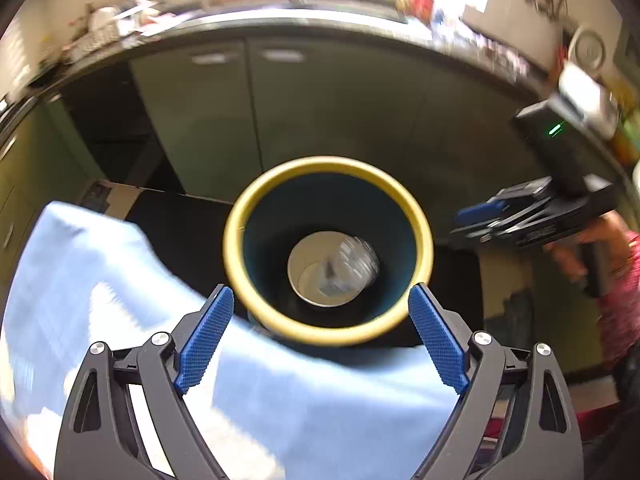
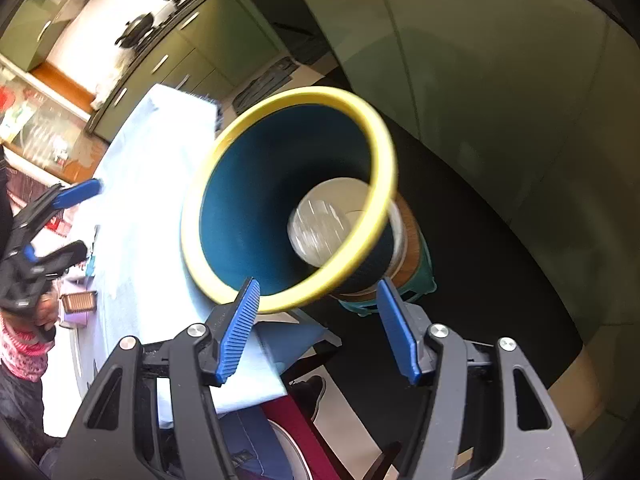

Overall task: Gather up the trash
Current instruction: 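Carry the water bottle over the bin and open the left tool, then grasp the brown bristled brush with the right tool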

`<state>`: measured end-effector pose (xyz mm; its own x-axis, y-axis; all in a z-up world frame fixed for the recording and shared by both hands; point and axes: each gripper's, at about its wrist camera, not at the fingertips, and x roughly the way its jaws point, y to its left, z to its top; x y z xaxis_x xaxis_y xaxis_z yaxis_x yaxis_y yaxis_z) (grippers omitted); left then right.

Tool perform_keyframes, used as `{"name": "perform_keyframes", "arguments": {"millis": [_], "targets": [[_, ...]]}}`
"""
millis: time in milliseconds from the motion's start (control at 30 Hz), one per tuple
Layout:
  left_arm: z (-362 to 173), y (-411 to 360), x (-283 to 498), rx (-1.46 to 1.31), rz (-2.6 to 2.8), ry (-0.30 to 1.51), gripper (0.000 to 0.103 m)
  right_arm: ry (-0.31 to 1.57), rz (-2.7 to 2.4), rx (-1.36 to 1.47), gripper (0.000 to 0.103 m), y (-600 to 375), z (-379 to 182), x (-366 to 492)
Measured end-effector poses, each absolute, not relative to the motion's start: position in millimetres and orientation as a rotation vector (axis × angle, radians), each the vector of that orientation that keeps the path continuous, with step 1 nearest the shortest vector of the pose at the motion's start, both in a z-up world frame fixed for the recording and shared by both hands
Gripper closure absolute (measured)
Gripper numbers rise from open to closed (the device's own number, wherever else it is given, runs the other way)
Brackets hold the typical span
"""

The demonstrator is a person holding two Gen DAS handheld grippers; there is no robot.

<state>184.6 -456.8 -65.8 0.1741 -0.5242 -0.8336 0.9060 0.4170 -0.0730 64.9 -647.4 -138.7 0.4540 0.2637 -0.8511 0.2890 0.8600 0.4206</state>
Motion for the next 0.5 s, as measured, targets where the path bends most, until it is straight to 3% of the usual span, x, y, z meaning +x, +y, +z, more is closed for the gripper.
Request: {"name": "perform_keyframes", "arguments": {"millis": [267,500], "targets": [[1.2,-323.3,157.3,0.234,-0.886,0.818,0.008,1.116,0.092,0.458,0.045,-582.4,-120.9,88.3],[17.9,-185.1,138.7,0.064,-0.588,0.758,0.005,1.12,0.268,0.297,0.045,-486.3,-106.5,118.2]]}}
